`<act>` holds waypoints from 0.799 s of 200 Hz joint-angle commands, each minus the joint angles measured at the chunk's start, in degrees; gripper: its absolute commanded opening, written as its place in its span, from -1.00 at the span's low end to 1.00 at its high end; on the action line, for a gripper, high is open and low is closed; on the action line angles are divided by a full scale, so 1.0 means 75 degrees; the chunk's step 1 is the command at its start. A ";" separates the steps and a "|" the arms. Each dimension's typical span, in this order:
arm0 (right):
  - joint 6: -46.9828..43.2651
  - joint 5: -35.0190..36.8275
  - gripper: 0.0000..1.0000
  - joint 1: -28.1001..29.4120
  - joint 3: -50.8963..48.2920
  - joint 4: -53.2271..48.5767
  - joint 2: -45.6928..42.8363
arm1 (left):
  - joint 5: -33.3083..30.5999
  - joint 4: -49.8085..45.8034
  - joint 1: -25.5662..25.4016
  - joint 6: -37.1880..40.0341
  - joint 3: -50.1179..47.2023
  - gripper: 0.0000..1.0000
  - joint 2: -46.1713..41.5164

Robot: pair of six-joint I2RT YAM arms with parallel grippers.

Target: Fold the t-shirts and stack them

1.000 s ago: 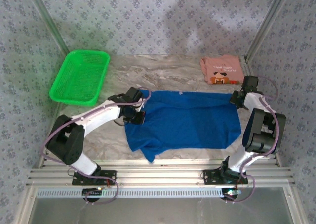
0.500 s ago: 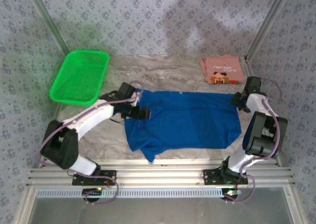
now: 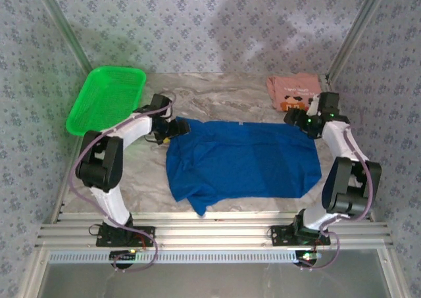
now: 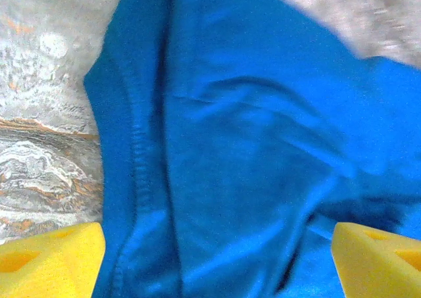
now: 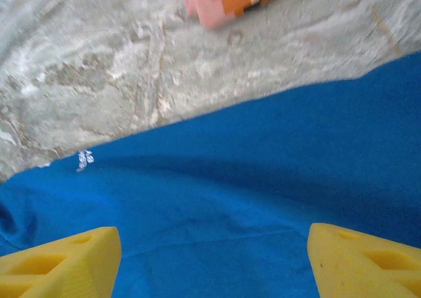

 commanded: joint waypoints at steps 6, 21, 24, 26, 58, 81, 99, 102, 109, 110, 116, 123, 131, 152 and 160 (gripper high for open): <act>0.0298 -0.0086 0.53 0.0076 0.0075 -0.0034 0.0476 | -0.0391 0.0814 0.0046 -0.0446 0.0129 0.65 0.0240; 0.0396 -0.0078 0.53 0.0109 0.0081 0.0055 0.0749 | -0.0600 0.0807 0.0047 -0.0489 0.0234 0.62 0.0458; 0.0418 -0.0069 0.53 0.0109 0.0090 0.0073 0.0806 | -0.0659 0.0785 0.0047 -0.0503 0.0270 0.61 0.0503; 0.0432 -0.0064 0.53 0.0115 0.0092 0.0093 0.0849 | -0.0700 0.0771 0.0047 -0.0513 0.0293 0.61 0.0527; 0.0809 0.0073 0.55 0.0120 0.0127 0.0326 0.1318 | -0.1532 -0.0396 0.0105 -0.0553 0.1014 0.45 0.1220; 0.1158 0.0279 0.55 0.0112 0.0283 0.0399 0.1743 | -0.1954 -0.1307 0.0261 -0.0528 0.1514 0.40 0.1739; 0.1543 0.0498 0.55 0.0094 0.0380 0.0474 0.2025 | -0.2288 -0.1704 0.0434 -0.0442 0.1696 0.39 0.1942; 0.1589 0.0535 0.55 0.0082 0.0399 0.0470 0.2067 | -0.2302 -0.1717 0.0474 -0.0426 0.1700 0.39 0.1952; 0.1717 0.0672 0.55 0.0078 0.0460 0.0418 0.2179 | -0.2398 -0.1725 0.0553 -0.0378 0.1725 0.38 0.1979; 0.1729 0.0707 0.55 0.0080 0.0475 0.0401 0.2197 | -0.2416 -0.1722 0.0570 -0.0371 0.1733 0.38 0.1980; 0.1816 0.0875 0.55 0.0081 0.0531 0.0270 0.2284 | -0.2582 -0.1948 0.0633 -0.0327 0.1771 0.35 0.1992; 0.1911 0.1088 0.55 0.0070 0.0608 0.0105 0.2386 | -0.2683 -0.1985 0.0726 -0.0276 0.1777 0.33 0.1992; 0.2022 0.1270 0.55 0.0053 0.0670 -0.0033 0.2490 | -0.2723 -0.1993 0.0830 -0.0187 0.1831 0.33 0.1998; 0.2293 0.1465 0.54 -0.0014 0.0690 -0.0104 0.2597 | -0.2979 -0.2396 0.1023 0.0103 0.2306 0.33 0.2244; 0.2336 0.1542 0.54 -0.0023 0.0690 -0.0106 0.2588 | -0.3067 -0.2510 0.1064 0.0206 0.2522 0.33 0.2344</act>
